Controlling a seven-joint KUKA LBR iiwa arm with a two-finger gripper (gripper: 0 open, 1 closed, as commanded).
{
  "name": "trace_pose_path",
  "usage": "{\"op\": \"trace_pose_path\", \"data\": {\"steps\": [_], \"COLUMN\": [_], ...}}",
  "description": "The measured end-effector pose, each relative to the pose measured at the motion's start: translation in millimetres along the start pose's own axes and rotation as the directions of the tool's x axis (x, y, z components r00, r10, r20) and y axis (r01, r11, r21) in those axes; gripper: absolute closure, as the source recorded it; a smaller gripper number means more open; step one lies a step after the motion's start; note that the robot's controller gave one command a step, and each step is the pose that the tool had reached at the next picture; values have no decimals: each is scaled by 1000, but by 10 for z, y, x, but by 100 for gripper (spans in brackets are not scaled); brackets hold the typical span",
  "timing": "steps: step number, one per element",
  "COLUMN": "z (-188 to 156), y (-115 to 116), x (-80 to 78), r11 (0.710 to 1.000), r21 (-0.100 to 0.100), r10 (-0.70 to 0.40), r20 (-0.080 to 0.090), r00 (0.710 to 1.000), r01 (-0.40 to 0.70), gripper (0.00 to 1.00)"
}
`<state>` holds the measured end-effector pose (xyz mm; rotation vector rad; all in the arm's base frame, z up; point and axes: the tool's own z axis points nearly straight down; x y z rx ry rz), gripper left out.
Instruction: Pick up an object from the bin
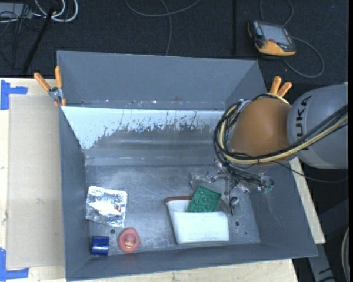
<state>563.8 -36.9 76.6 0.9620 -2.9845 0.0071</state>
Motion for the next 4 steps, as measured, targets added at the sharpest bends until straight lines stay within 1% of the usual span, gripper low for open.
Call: {"op": "trace_pose_path", "data": {"steps": [1,2,3,4], "z": [29,40,-2430,-1298], "y": [86,87,-39,47], "x": [86,126,78,265], "r11": [994,994,995,975], "r21": [8,1,5,-10], "r10": [-107,-106,-104,-223], "r20": [15,1,14,3], "r00": [994,994,994,975], "r01": [107,106,104,223], "gripper": [0,100,100,100]}}
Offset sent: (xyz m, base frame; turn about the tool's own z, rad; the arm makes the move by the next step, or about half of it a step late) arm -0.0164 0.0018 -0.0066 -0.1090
